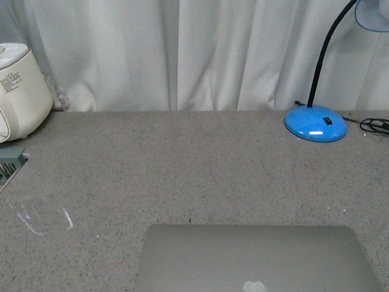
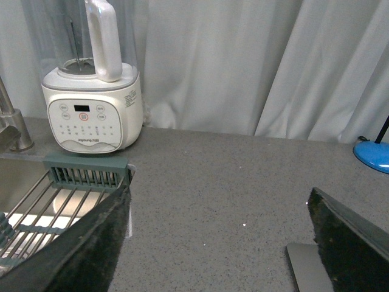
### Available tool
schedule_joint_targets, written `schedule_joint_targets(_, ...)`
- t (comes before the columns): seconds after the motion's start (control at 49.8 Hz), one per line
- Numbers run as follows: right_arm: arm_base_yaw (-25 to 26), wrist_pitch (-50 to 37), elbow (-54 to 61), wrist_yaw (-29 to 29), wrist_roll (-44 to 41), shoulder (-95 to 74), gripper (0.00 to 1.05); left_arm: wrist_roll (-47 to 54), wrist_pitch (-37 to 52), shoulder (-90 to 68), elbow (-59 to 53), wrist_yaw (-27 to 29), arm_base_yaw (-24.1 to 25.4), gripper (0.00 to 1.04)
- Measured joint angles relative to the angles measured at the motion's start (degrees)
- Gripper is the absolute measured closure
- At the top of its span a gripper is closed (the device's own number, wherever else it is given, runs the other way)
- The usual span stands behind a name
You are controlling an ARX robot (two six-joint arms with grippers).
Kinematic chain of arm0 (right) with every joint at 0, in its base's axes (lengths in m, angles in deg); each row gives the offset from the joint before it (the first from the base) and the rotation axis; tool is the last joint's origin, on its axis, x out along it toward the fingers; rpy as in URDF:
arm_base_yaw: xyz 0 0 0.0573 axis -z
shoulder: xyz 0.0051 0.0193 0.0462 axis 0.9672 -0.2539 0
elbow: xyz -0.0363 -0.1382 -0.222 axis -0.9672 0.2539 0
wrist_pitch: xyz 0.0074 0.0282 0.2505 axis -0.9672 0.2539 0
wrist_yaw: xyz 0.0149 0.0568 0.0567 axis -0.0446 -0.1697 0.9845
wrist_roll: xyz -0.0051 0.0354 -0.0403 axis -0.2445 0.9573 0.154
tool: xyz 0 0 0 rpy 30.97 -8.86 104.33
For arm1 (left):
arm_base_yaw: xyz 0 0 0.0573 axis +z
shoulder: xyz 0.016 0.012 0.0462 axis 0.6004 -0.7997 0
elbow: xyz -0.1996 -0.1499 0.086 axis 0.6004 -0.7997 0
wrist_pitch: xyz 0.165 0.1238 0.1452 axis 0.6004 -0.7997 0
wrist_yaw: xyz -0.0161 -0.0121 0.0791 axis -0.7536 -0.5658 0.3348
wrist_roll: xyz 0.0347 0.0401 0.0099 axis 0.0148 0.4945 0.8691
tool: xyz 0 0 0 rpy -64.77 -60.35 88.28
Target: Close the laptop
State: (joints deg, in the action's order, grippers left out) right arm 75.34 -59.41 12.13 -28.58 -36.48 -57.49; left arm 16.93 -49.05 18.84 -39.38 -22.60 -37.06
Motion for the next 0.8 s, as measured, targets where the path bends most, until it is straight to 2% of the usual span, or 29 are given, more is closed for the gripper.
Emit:
schedule_joint_targets(0.06,0.0,0.0,0.0,0.0,0.0,0.0,0.14,0.0,0.0,0.0,0.0,0.0,0.0,0.08)
schedule_joint_targets(0.121,0.0,0.0,0.0,0.0,0.07,0.0,0.07,0.13,0.0,-0.02,0.0,0.0,0.0,0.05)
schedule_joint_targets(0.201,0.0,0.0,0.0,0.0,0.04,0.0,0.09,0.13,0.0,-0.02,0.0,0.0,0.0,0.07)
schedule_joint_targets(0.804,0.0,0.0,0.0,0.0,0.07,0.0,0.09,0.15,0.0,-0.02,0.0,0.0,0.0,0.06)
